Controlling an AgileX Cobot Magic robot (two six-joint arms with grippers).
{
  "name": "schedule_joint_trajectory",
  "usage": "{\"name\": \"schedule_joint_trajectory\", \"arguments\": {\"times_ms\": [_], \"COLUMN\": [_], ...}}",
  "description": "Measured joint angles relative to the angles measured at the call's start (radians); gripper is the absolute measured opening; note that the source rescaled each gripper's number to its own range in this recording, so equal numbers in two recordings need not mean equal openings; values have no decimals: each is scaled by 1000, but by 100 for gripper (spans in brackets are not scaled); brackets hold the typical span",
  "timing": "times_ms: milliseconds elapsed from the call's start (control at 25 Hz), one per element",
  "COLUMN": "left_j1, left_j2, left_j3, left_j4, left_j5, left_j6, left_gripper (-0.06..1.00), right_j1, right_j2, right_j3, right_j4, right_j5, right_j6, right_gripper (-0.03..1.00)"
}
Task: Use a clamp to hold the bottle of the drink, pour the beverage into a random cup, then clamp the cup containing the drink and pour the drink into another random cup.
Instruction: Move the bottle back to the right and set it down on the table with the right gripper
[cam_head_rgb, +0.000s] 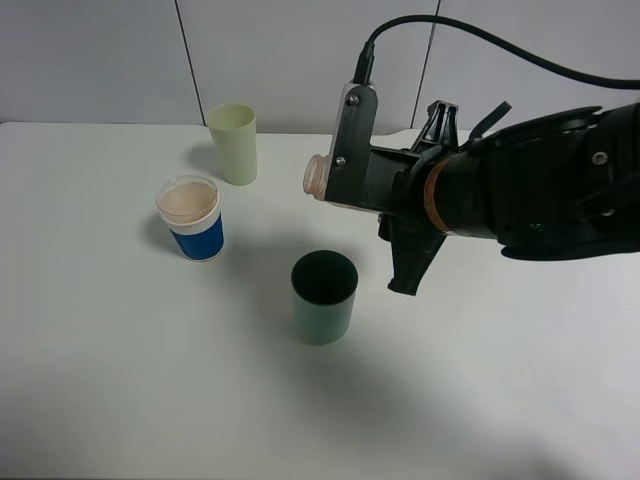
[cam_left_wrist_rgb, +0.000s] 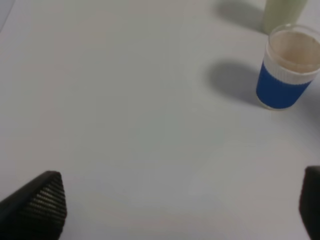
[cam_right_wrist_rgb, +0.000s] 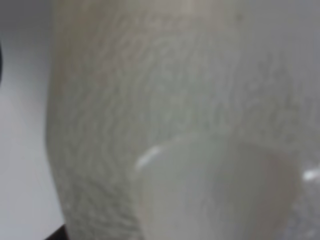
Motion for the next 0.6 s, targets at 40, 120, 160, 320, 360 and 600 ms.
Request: {"name": "schedule_joint_trajectory", "arguments": {"times_ms": [40, 120, 160, 320, 360, 600], "left_j1": [0, 0, 0, 0, 0, 0], "left_j2": [0, 0, 0, 0, 0, 0], "left_j3": [0, 0, 0, 0, 0, 0], "left_j4": [0, 0, 0, 0, 0, 0], "left_j5": [0, 0, 0, 0, 0, 0], "left_j6": [0, 0, 0, 0, 0, 0], "left_gripper": [78, 78, 78, 78, 78, 78], "right_j1": [-7, -20, -28, -53, -80, -186], "right_j2": [0, 0, 0, 0, 0, 0], "right_j3": [0, 0, 0, 0, 0, 0], "right_j4": [17, 48, 62, 101, 131, 202], "right_j5": [-10, -37, -50, -84, -110, -229], "right_j6": [11, 27, 30, 32, 32, 21], "right_gripper": [4, 4, 4, 4, 4, 4]}}
